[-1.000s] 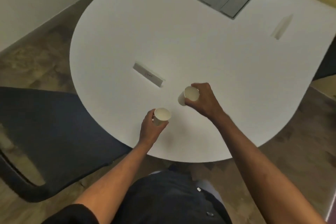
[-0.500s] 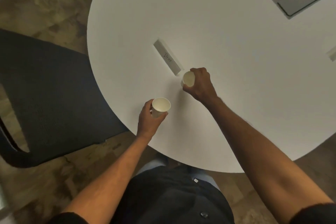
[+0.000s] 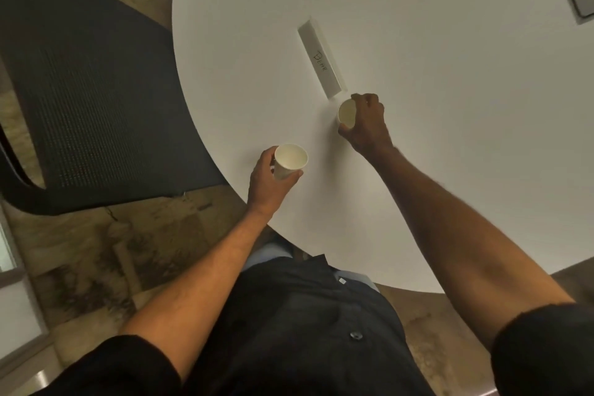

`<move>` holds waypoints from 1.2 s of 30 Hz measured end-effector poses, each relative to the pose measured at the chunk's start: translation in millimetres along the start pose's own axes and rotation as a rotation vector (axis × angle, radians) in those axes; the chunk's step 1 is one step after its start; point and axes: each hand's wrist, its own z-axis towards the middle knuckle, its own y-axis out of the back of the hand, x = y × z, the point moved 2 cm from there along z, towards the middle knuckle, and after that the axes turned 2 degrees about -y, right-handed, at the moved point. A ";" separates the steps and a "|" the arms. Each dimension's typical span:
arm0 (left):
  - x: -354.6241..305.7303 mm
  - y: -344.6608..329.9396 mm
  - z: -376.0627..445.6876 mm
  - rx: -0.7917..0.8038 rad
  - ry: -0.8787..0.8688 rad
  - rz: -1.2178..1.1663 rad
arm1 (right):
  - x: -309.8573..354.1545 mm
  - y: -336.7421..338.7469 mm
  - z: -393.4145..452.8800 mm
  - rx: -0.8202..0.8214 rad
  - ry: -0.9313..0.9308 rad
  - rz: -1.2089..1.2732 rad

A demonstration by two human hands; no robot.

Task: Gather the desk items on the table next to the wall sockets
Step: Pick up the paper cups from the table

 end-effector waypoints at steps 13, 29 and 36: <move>-8.8 4.1 6.3 0.042 -0.043 0.004 | -15.5 -3.8 -8.6 -0.110 0.027 0.090; -42.3 -48.7 -7.2 0.389 -0.200 0.002 | -58.7 -0.4 -168.1 -0.557 -0.233 0.384; -84.4 -106.5 -39.0 0.635 -0.255 -0.006 | -86.7 0.0 -225.0 -0.390 -0.462 0.876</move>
